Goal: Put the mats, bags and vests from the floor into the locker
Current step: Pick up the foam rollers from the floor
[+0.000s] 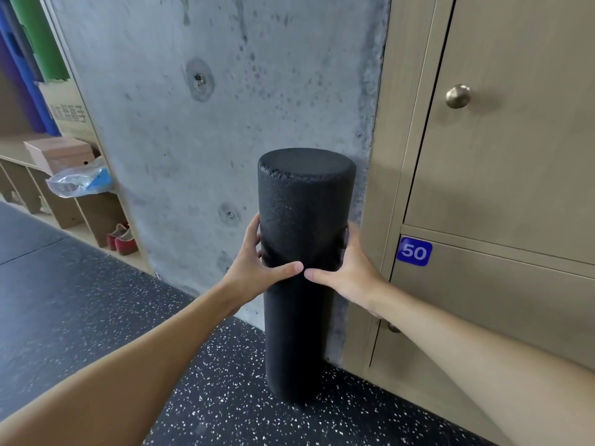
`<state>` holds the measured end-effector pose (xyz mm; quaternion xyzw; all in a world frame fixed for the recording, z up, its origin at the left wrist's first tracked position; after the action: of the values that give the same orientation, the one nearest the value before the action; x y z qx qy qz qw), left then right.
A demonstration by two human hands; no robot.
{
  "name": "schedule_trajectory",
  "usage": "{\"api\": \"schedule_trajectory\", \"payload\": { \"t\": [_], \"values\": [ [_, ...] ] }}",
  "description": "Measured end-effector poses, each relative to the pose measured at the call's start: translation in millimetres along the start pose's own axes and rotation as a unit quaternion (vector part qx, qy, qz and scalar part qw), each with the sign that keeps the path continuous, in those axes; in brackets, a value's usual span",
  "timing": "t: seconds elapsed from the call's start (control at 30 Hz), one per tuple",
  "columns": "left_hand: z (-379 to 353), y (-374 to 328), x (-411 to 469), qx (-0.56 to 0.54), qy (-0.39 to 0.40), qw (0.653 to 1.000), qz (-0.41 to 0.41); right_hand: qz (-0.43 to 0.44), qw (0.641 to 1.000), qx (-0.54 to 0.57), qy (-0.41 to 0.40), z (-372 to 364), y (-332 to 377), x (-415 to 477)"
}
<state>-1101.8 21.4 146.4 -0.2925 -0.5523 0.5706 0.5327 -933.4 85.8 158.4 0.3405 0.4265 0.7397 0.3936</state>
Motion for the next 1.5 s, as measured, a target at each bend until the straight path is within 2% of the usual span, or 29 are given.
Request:
{"api": "schedule_trajectory", "payload": {
  "t": [0.13,0.37,0.67,1.33,1.5],
  "values": [
    [4,-11,6,-0.022,-0.028,0.999,-0.006,0.001,1.000,0.001,-0.020,2,6,3],
    [18,-14,3,0.004,-0.051,0.999,0.012,-0.024,0.999,-0.032,0.030,-15,2,2],
    [18,-18,-1,0.008,-0.064,0.997,0.030,-0.037,0.998,0.002,-0.044,-14,8,0],
    [6,-19,-9,0.059,-0.012,0.997,0.047,-0.065,0.995,-0.057,-0.048,2,8,-17],
    [7,-28,-21,0.089,-0.022,0.994,0.063,-0.074,0.994,-0.078,-0.038,10,14,-29]
  ]
}}
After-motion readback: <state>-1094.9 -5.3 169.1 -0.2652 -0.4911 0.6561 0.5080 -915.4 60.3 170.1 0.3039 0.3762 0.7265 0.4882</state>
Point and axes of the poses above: each hand's wrist, its own x-axis towards the middle knuckle, its own z-axis out of the back of the hand, y = z × x, the point moved 8 cm from there along x, towards the middle knuckle, and after that the axes turned 4 degrees about -z, right-handed, at the moved point
